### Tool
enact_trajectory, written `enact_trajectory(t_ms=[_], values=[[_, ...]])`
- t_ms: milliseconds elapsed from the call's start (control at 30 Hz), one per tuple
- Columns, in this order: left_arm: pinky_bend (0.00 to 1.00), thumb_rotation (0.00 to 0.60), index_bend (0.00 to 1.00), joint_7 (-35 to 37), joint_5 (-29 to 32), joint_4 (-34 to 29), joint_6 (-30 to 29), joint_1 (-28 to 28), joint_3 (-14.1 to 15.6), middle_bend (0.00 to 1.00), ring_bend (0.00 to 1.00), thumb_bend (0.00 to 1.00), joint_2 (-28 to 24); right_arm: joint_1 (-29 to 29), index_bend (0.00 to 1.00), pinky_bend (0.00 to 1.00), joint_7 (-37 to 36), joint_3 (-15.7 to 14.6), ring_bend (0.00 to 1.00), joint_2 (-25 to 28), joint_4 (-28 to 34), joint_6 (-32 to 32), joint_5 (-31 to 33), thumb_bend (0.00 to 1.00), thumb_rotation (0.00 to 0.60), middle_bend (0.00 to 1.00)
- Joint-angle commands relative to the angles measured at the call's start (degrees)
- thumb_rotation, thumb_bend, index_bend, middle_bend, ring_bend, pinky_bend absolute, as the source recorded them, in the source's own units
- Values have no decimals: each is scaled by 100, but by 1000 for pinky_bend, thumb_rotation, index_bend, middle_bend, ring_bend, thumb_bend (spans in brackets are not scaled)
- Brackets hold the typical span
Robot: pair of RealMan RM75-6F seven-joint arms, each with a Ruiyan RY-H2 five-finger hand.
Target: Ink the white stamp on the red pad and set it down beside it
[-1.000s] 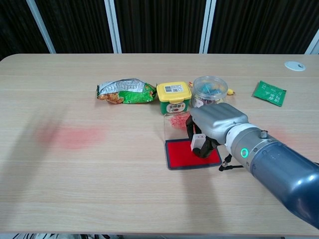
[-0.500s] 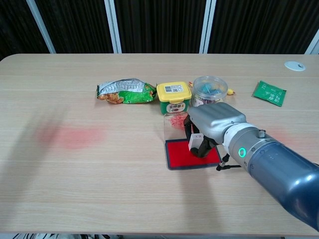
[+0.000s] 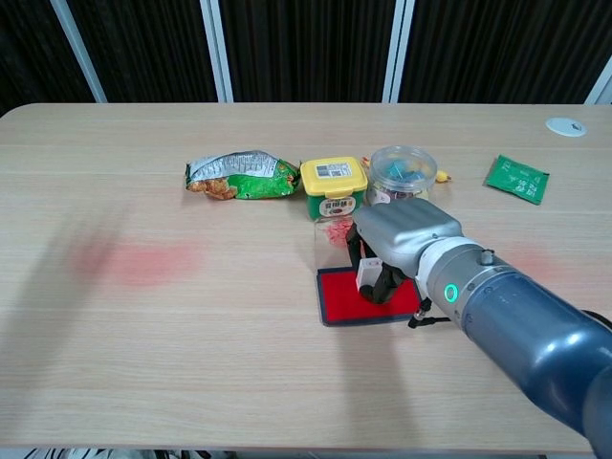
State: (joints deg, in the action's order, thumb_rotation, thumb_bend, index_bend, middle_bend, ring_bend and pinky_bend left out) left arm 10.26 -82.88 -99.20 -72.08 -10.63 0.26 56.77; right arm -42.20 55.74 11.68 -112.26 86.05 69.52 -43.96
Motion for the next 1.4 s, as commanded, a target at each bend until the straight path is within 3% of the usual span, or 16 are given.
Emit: enact_trajectory(t_ms=[33, 433, 967, 1400], values=[[0, 600, 0, 2, 2, -1, 5, -4, -2, 0, 0, 0, 0, -31, 653, 438, 46, 16, 414, -29, -29, -9, 44, 479, 600, 550], [0, 600, 0, 4, 3, 1, 12, -8, 0, 0, 0, 0, 3, -54, 655, 438, 78, -26, 415, -181, -267, -70, 260, 480, 600, 551], [0, 600, 0, -3, -7, -7, -3, -2, 3, 0, 0, 0, 2, -130, 657, 438, 103, 85, 415, -74, 12, 45, 214, 479, 600, 551], [0, 600, 0, 10, -10, -4, 11, -8, 6, 0, 0, 0, 1, -112, 657, 438, 98, -18, 415, -178, -191, -15, 376, 479, 600, 552]])
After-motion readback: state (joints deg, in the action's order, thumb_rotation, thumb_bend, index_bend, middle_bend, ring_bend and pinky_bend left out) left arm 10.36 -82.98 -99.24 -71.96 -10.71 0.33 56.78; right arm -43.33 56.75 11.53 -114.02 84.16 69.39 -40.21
